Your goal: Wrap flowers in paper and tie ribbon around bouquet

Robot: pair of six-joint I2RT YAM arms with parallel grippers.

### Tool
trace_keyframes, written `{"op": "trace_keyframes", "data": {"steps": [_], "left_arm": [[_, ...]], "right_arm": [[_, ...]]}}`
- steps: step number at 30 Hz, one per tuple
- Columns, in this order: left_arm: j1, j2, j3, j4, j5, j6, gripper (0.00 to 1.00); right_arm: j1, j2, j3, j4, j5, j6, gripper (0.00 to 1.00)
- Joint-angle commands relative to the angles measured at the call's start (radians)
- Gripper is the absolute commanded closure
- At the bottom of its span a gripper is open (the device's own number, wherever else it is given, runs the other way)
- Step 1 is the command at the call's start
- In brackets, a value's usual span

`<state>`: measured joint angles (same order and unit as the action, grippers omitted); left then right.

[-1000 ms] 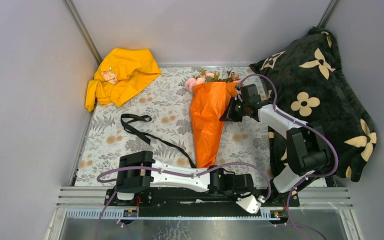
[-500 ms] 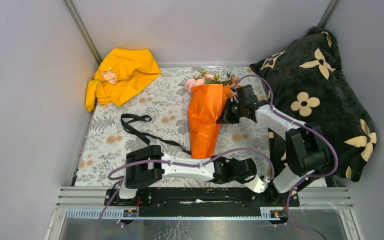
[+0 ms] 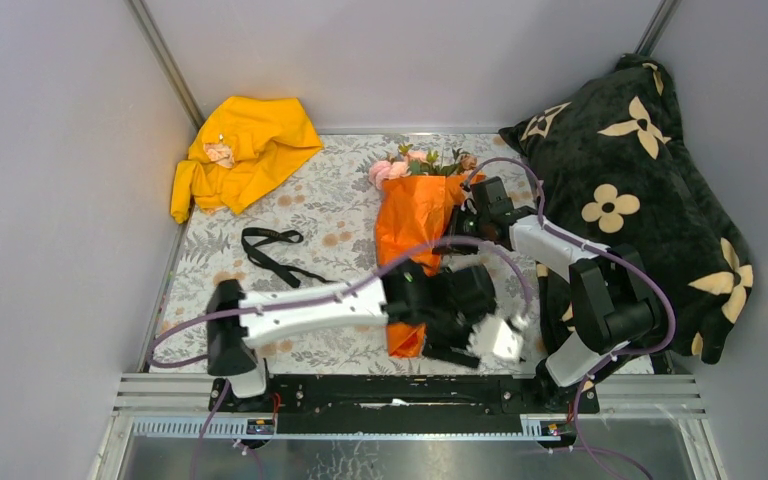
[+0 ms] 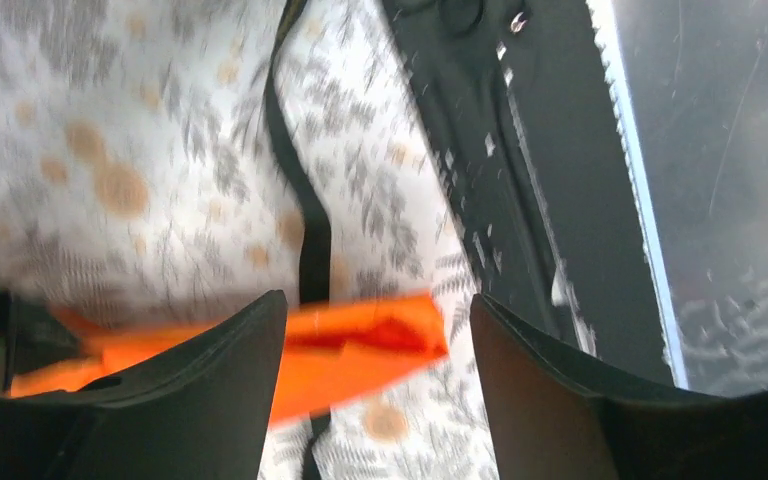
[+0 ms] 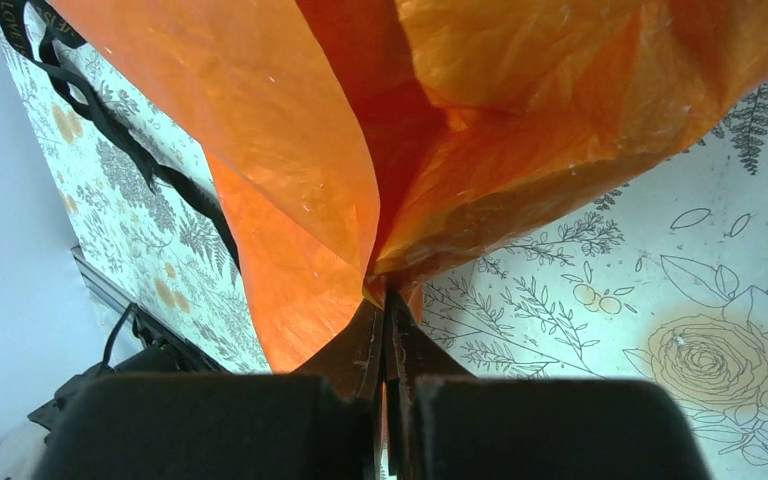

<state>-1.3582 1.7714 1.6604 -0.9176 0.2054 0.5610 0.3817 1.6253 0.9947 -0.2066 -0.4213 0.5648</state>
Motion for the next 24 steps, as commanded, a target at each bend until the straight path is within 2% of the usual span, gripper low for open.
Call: {"op": "trace_keyframes", "data": {"steps": [1,6,9,11,16,18,22,24], "left_arm": [[0.243,-0.101,0.023,-0.250,0.158,-0.060,0.25],[0.724,-0.180,-0.072,-0.254,0.236,-0.008,0.24],[1.002,-0.184,-0.146,-0.185,0.213,0.036,0.20],[1.142,-0.155,-0.178,-0.140,0.175,0.067,0.19],[1.351,-0.025,-0.228,0.040,0.032,0.117,0.18],[1.428,0.054,-0.199,0.085,-0.012,0.097,0.22],[1.555,0.203,-0.093,0.084,0.032,0.021,0.33],[1.595,0.241,-0.078,0.096,0.051,-0.017,0.34]], "right_arm": [[0.024,-0.037,-0.004,0.039,-0.018,0.009,1.00],[0.038,-0.033,-0.001,0.040,0.002,-0.003,1.00],[0.045,-0.034,-0.002,0.044,0.007,-0.010,1.00],[0.048,-0.036,-0.003,0.045,0.010,-0.017,1.00],[0.048,-0.037,-0.005,0.044,0.015,-0.033,1.00],[0.048,-0.039,-0.008,0.043,0.019,-0.040,1.00],[0.048,-0.040,-0.014,0.041,0.024,-0.055,1.00],[0.048,-0.038,-0.016,0.041,0.027,-0.060,1.00]]}}
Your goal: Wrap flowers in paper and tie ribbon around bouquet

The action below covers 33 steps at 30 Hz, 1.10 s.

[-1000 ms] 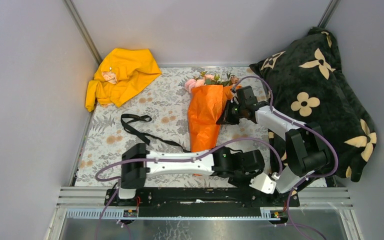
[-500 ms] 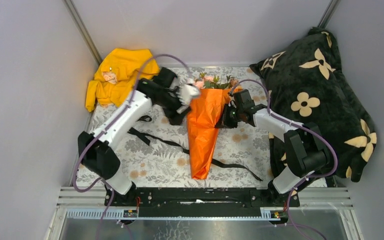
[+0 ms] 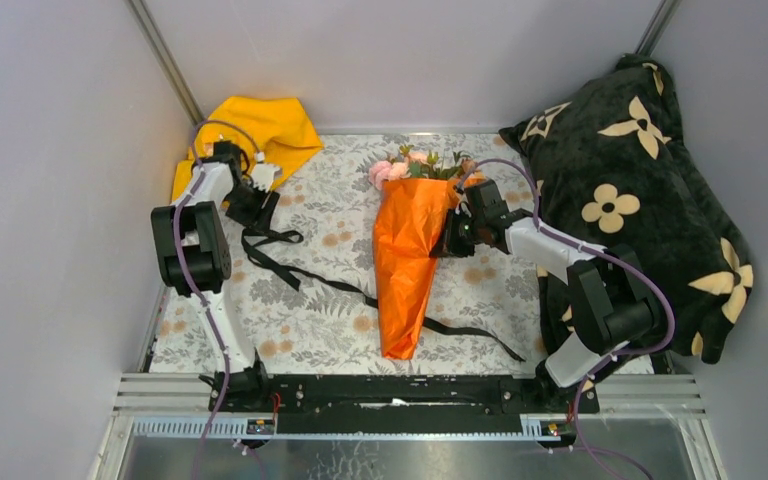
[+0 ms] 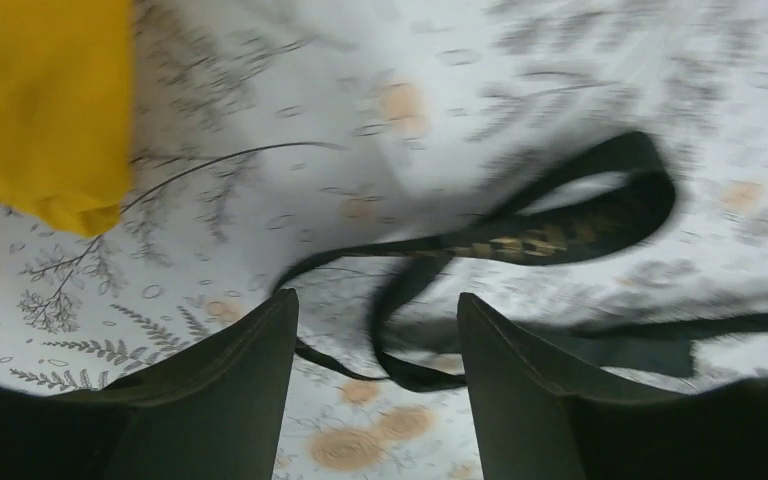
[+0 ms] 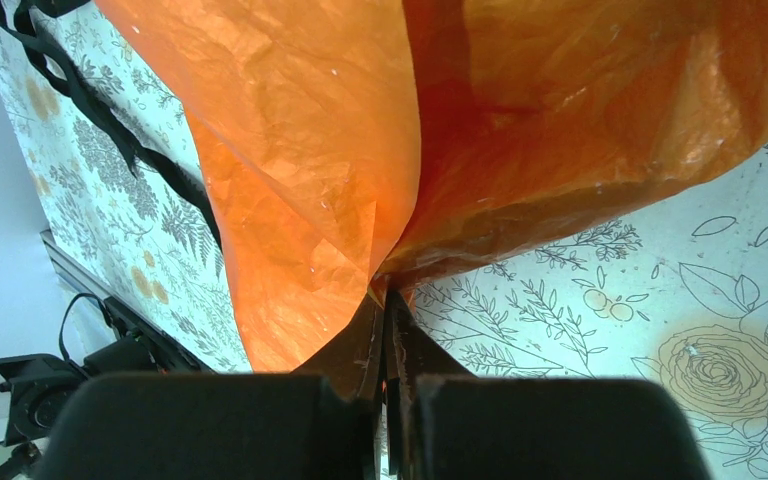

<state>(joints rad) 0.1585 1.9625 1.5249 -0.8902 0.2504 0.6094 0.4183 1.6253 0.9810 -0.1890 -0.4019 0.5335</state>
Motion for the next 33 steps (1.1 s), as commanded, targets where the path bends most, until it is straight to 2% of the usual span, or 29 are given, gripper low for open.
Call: {"op": "trace_keyframes", "data": {"steps": [1,10,18,27,33], "left_arm": [[0.089,0.065,0.056,0.076,0.007,-0.079,0.34],[0.100,0.114,-0.023,0.120,-0.029,-0.104,0.35],[0.106,0.084,-0.078,0.136,-0.066,-0.081,0.54],[0.129,-0.077,-0.103,0.108,-0.064,-0.098,0.37],[0.143,-0.147,-0.164,0.149,-0.042,-0.205,0.33]], "right_arm": [[0.011,-0.035,-0.001,0.022,0.010,-0.033,1.00],[0.011,-0.023,0.010,0.016,0.017,-0.058,1.00],[0.023,-0.041,-0.006,0.038,-0.005,-0.039,1.00],[0.037,-0.055,-0.010,0.035,0.000,-0.037,1.00],[0.038,-0.048,-0.014,0.046,0.000,-0.040,1.00]]}}
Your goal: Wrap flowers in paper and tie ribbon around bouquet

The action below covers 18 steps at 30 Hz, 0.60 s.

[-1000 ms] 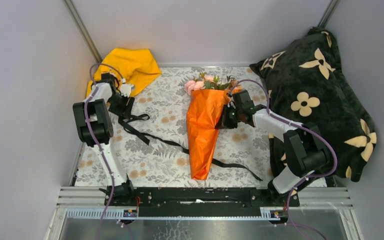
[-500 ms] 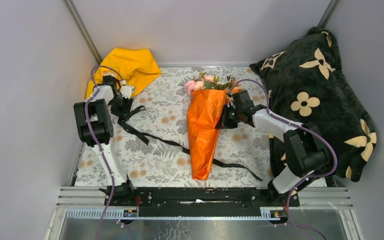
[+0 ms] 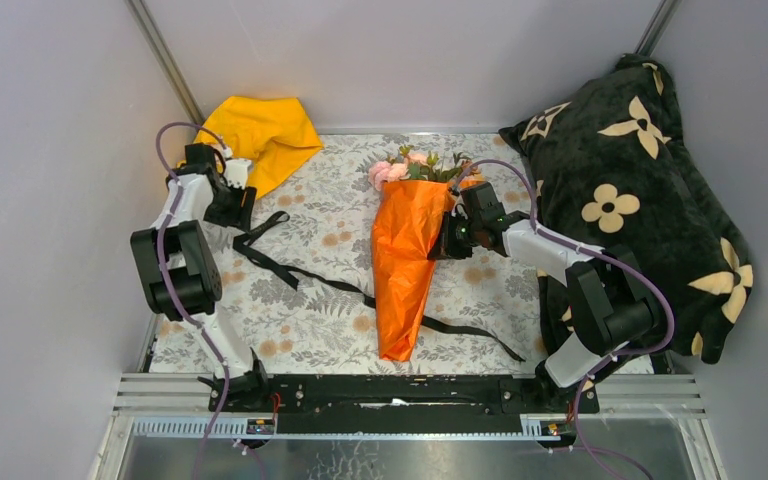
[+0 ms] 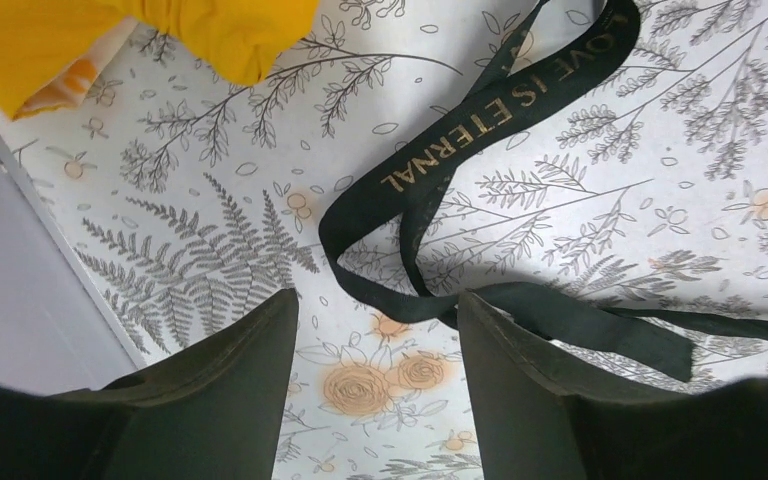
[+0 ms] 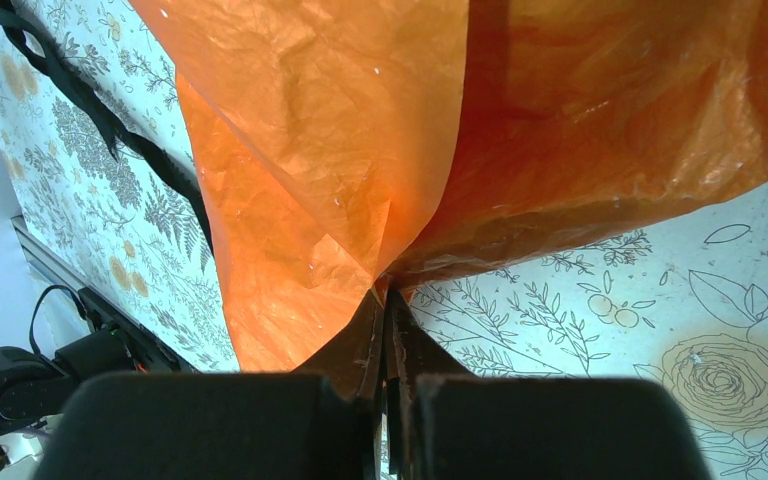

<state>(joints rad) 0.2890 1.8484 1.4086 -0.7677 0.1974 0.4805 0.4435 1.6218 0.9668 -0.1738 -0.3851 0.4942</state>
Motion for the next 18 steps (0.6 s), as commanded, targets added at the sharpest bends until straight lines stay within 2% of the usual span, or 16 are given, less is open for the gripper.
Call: {"op": "trace_keyframes", "data": {"steps": [1,8,10,11,13,16,18], "left_arm": [[0.013,-0.022,-0.059,0.022,0.015,-0.082,0.33],[0.013,0.078,-0.070,0.002,0.029,-0.088,0.33],[0.014,0.105,-0.056,0.004,0.015,-0.092,0.37],[0.015,0.113,-0.051,-0.001,0.015,-0.094,0.41],[0.016,0.108,-0.050,-0.013,0.032,-0.091,0.61],[0.015,0.064,-0.059,-0.023,0.059,-0.091,0.98],[0.016,0.019,-0.059,-0.045,0.106,-0.087,1.00]], "right_arm": [[0.014,-0.045,-0.002,0.034,-0.016,0.000,1.00],[0.014,-0.043,-0.010,0.046,-0.025,0.002,1.00],[0.015,-0.046,-0.015,0.049,-0.026,0.005,1.00],[0.015,-0.049,-0.018,0.049,-0.027,0.005,1.00],[0.014,-0.053,-0.020,0.046,-0.026,0.004,1.00],[0.015,-0.059,-0.022,0.044,-0.024,0.005,1.00],[0.015,-0.060,-0.020,0.043,-0.022,0.006,1.00]]}}
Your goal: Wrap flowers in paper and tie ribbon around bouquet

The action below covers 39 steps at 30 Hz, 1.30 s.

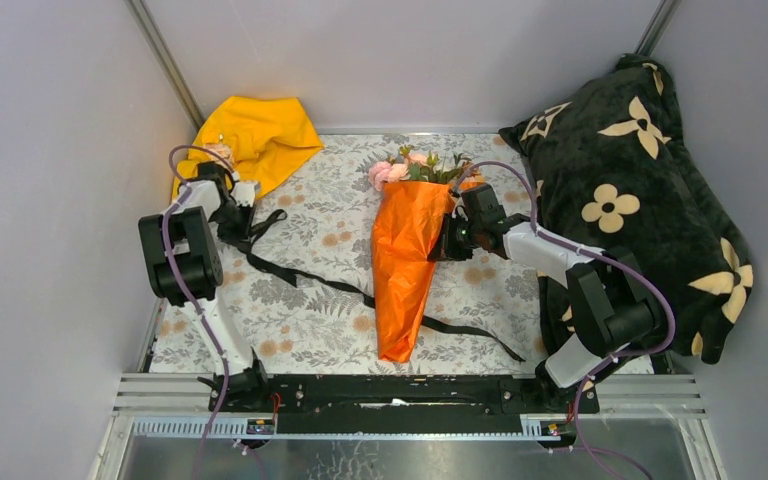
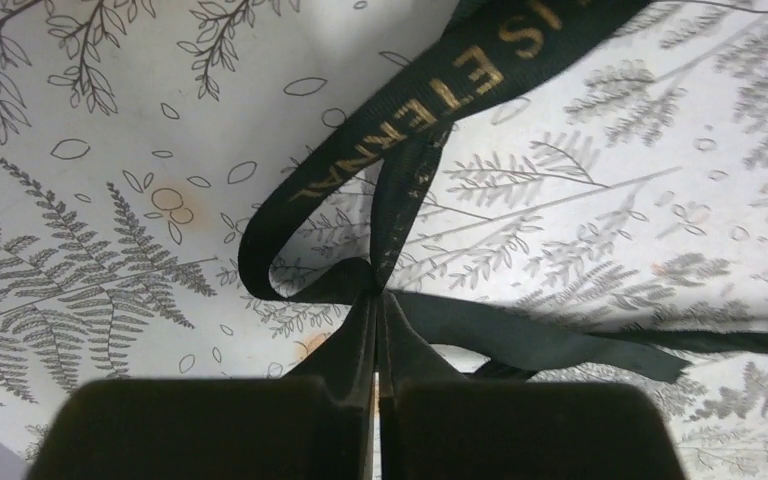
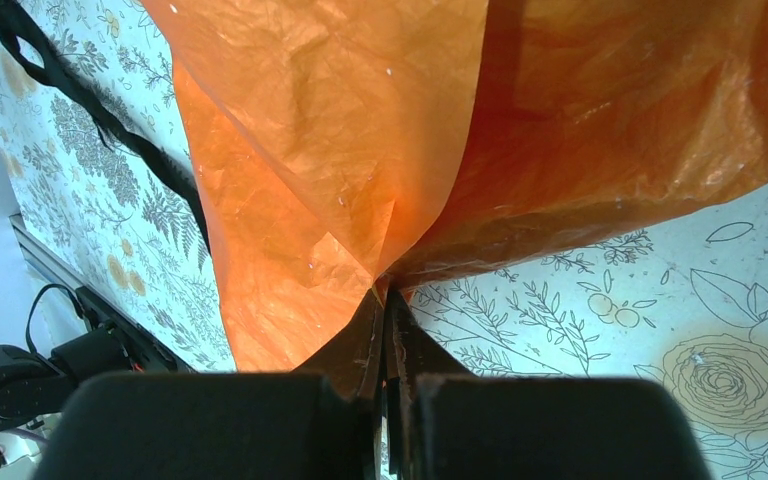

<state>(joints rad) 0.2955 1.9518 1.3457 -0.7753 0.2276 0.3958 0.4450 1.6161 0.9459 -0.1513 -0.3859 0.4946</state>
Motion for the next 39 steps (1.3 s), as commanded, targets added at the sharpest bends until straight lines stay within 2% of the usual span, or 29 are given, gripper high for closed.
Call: {"op": "trace_keyframes", "data": {"steps": [1,6,9,13,16,22,24,26,29,31,34,39], "left_arm": [[0.009,-0.113,0.005,-0.057,0.107,0.002,1.00],[-0.004,-0.254,0.050,-0.181,0.277,0.034,1.00],[-0.051,-0.324,0.081,-0.268,0.338,0.069,1.00],[-0.223,-0.416,0.079,-0.326,0.343,0.090,0.99],[-0.366,-0.465,0.094,-0.353,0.338,0.097,0.94],[-0.556,-0.495,0.177,-0.405,0.320,0.072,0.94],[-0.622,-0.514,0.195,-0.417,0.288,0.078,0.95],[-0.690,-0.540,0.170,-0.399,0.191,0.104,0.95],[-0.706,-0.534,0.088,-0.293,-0.031,0.094,0.97],[-0.699,-0.514,0.048,-0.257,-0.099,0.086,1.00],[-0.687,-0.507,0.019,-0.241,-0.022,0.064,0.99],[-0.686,-0.497,-0.048,-0.175,0.019,0.049,0.94]], "right_arm": [[0.014,-0.054,0.002,0.019,-0.023,0.004,1.00],[0.014,-0.050,0.007,0.019,-0.025,0.003,1.00],[0.014,-0.048,0.005,0.021,-0.029,0.004,1.00],[0.015,-0.050,-0.003,0.029,-0.032,0.011,1.00],[0.022,-0.050,-0.001,0.028,-0.031,0.014,1.00],[0.033,-0.043,0.004,0.021,-0.028,0.015,1.00],[0.035,-0.040,0.002,0.025,-0.027,0.016,1.00],[0.035,-0.036,0.001,0.025,-0.027,0.017,1.00],[0.035,-0.032,0.007,0.024,-0.026,0.016,1.00],[0.036,-0.029,0.013,0.017,-0.025,0.011,1.00],[0.037,-0.029,0.014,0.011,-0.020,0.007,1.00],[0.037,-0.030,0.017,0.002,-0.019,0.002,1.00]]}}
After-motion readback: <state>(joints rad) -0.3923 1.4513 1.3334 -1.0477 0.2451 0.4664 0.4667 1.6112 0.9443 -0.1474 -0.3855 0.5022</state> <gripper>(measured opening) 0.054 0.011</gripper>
